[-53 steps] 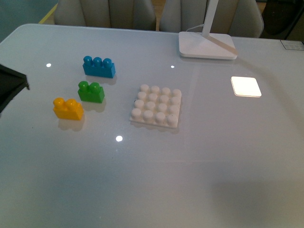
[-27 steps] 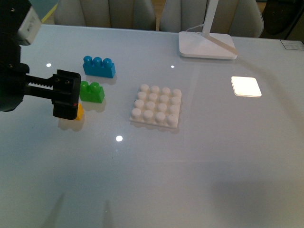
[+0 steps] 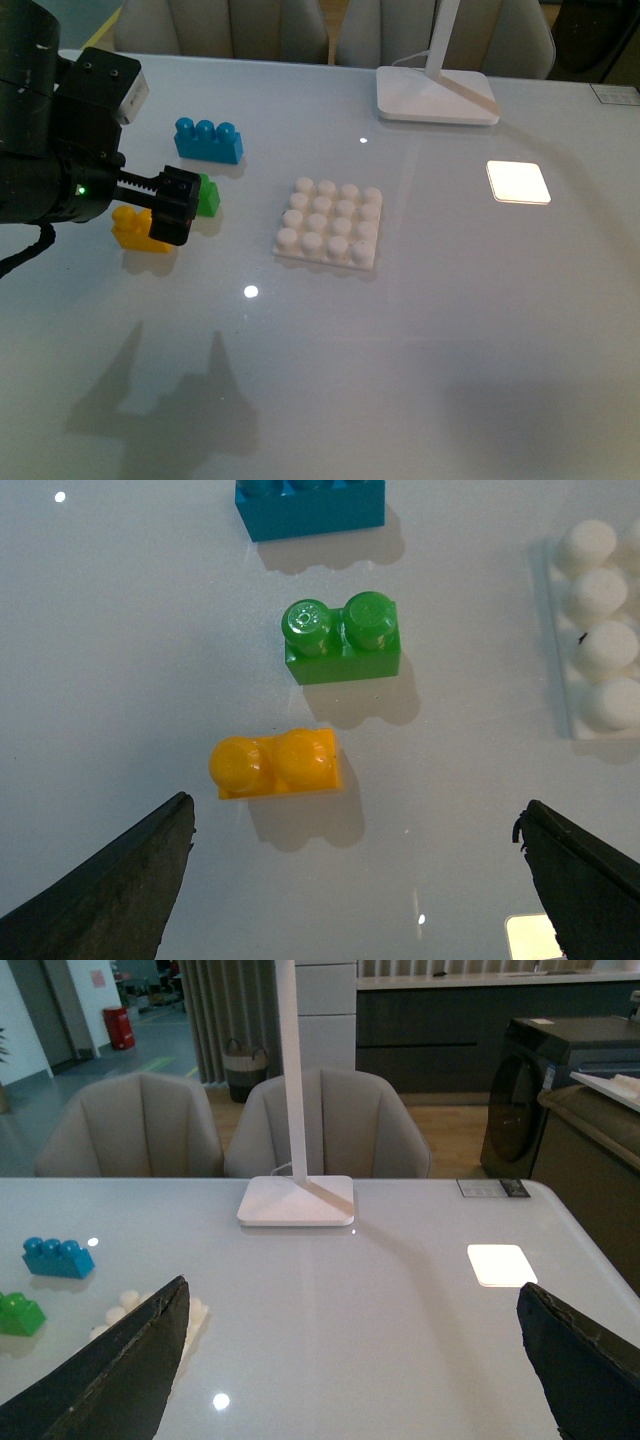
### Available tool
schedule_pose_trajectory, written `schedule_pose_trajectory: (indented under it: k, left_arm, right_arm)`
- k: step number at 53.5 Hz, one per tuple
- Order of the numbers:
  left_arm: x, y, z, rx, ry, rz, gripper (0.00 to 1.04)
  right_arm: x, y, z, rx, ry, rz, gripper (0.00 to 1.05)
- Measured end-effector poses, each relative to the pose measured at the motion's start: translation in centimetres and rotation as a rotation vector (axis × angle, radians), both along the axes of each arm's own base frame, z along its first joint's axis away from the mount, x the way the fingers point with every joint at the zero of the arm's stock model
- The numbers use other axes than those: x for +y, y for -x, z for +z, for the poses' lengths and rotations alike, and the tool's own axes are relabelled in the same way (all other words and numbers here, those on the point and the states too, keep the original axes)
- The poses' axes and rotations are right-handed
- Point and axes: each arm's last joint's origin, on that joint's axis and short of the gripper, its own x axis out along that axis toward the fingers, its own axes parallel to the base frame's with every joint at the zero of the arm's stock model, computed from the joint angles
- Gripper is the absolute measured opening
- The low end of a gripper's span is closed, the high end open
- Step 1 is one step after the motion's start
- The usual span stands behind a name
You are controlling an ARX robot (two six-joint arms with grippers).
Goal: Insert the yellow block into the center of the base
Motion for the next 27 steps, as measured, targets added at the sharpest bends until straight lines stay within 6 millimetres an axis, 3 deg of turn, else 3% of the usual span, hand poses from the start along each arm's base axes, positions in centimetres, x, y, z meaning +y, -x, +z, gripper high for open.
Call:
schedule_pose_trajectory:
  k: [11, 27]
  left_arm:
    - [-0.1, -1.5, -1.4, 0.029, -0.011, 0.009, 0.97]
    - [1.2, -2.7, -3.8, 0.084, -0.036, 0.062, 0.97]
  right_arm:
    - [0.0, 0.0, 0.0, 0.000, 0.000, 0.000, 0.96]
    - [0.0, 0.0, 0.0, 0.000, 0.000, 0.000, 0.96]
